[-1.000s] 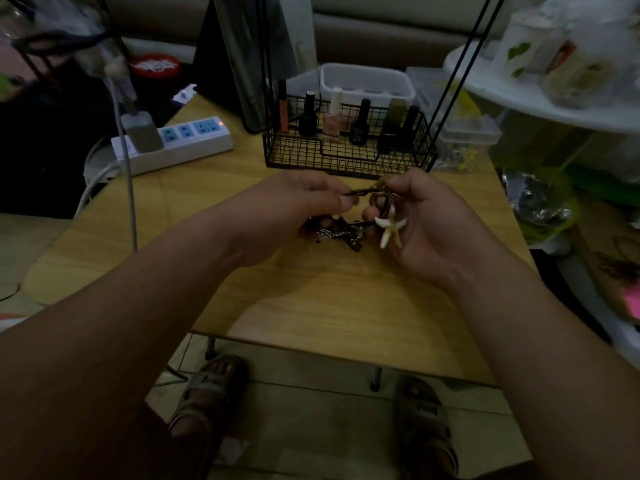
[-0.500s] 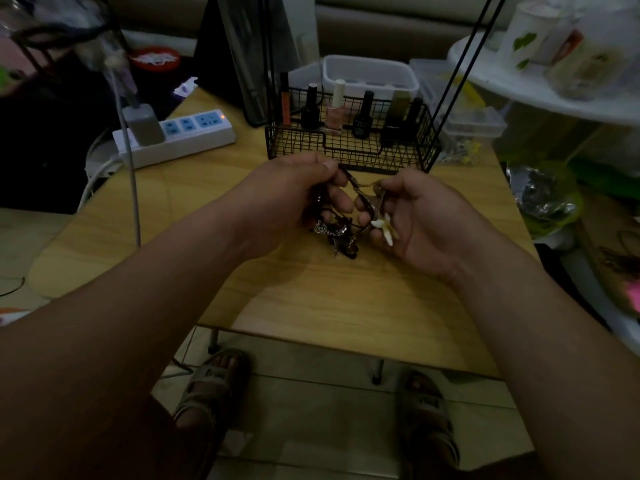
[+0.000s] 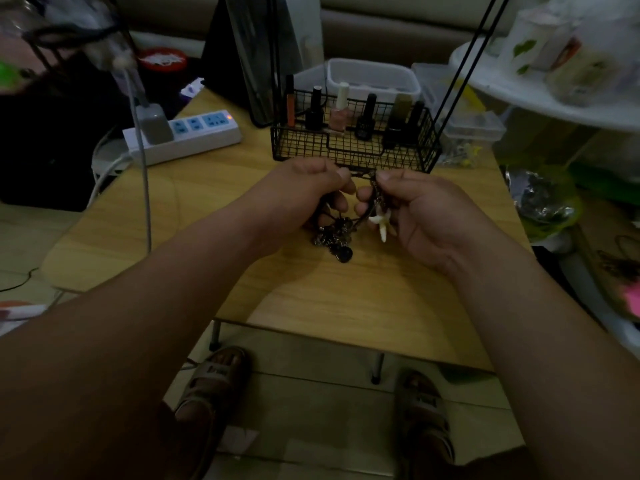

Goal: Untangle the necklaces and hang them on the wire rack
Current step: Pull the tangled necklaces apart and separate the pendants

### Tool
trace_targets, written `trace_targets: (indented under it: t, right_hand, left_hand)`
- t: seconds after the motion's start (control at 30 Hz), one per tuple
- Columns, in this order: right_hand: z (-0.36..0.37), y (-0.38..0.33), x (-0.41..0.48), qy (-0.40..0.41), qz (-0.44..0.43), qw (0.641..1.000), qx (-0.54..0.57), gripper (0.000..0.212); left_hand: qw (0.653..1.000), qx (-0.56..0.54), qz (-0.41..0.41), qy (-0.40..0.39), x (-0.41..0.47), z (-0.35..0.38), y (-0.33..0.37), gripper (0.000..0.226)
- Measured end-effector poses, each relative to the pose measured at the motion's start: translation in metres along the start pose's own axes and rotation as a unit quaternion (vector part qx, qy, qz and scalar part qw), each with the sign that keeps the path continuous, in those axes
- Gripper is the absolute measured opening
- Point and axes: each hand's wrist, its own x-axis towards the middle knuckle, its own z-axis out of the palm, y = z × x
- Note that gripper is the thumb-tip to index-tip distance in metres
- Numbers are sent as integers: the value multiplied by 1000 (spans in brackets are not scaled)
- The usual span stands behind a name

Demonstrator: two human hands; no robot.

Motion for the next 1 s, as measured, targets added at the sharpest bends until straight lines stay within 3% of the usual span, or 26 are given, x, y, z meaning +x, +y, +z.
trace_targets:
  t: [0.3,0.57,0.7,0.87,1.0]
  right_hand:
    - [-1,8,-2,33,-8,994,-99,13]
    - [-12,11,13,86,-19,960,-267,19]
    - [-9,8,12,58,-33,936,-345,16]
    - [-4,8,10,-37,-49,914,-401,26]
    - [0,11,10,-35,-76,903,-423,13]
  left_hand:
    - [999,9,-4,37,-16,-7,-5,26]
    - [999,29,-5,34,-7,-9,-6,26]
    - [1000,15,-2,20,0,-10,-4,22]
    - [1000,6,14,0,5,-8,-3,13]
    - [1000,11,25,-3,5,-9,-3,7]
